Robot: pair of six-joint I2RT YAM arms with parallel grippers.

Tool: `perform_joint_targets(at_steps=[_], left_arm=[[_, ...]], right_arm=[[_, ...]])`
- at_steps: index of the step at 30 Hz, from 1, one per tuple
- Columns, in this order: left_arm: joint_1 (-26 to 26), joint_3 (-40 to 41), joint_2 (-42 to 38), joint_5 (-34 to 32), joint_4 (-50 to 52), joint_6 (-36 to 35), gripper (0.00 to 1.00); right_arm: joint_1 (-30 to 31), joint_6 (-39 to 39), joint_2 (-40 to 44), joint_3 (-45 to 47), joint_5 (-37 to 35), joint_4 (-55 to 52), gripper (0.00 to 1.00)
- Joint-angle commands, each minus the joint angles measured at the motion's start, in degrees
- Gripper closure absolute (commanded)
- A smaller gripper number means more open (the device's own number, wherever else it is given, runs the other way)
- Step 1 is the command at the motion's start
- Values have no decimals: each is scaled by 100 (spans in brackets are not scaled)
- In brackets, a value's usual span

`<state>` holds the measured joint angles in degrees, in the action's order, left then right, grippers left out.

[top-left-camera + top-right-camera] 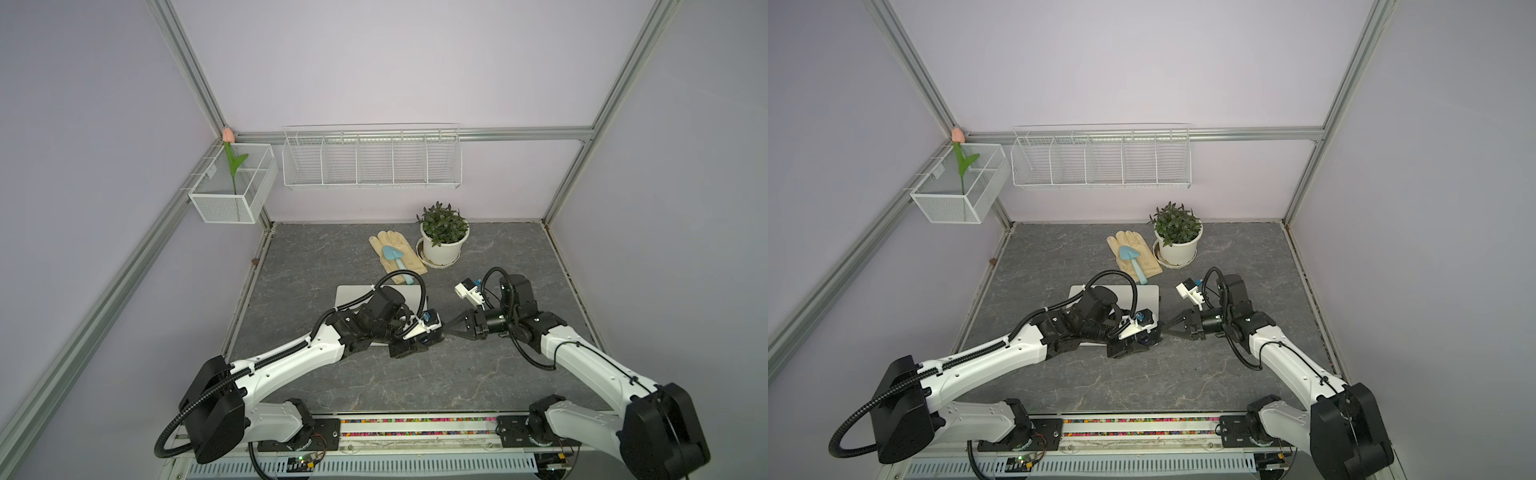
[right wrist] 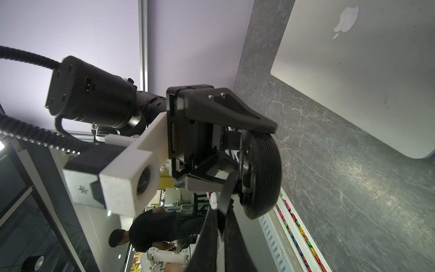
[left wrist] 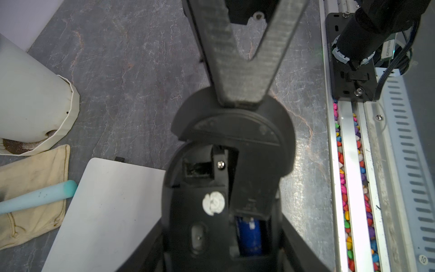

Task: Insert the wireless mouse receiver into the laptop
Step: Close the lid on the mouse.

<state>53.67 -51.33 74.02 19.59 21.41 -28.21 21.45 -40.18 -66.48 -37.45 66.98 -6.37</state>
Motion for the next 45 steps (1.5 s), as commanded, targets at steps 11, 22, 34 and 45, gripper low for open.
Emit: perform_joint_targets(at_steps=[11,22,34,45], left_arm=[[-6,-259,-55,306,-107,-184,64],[-6,-321,78,352,-126,-128,64],[-6,-249,191,76,-96,59,64],[1,-592,464,-135,7,245,64]], right_arm=[[-34,820,-313,-359,-156,-1086,85],[-27,810,-230,-402,-244,-1076,76],[-47,770,142,-381,-496,-943,53],[118,1803,259,-700,-1377,-2271,43]])
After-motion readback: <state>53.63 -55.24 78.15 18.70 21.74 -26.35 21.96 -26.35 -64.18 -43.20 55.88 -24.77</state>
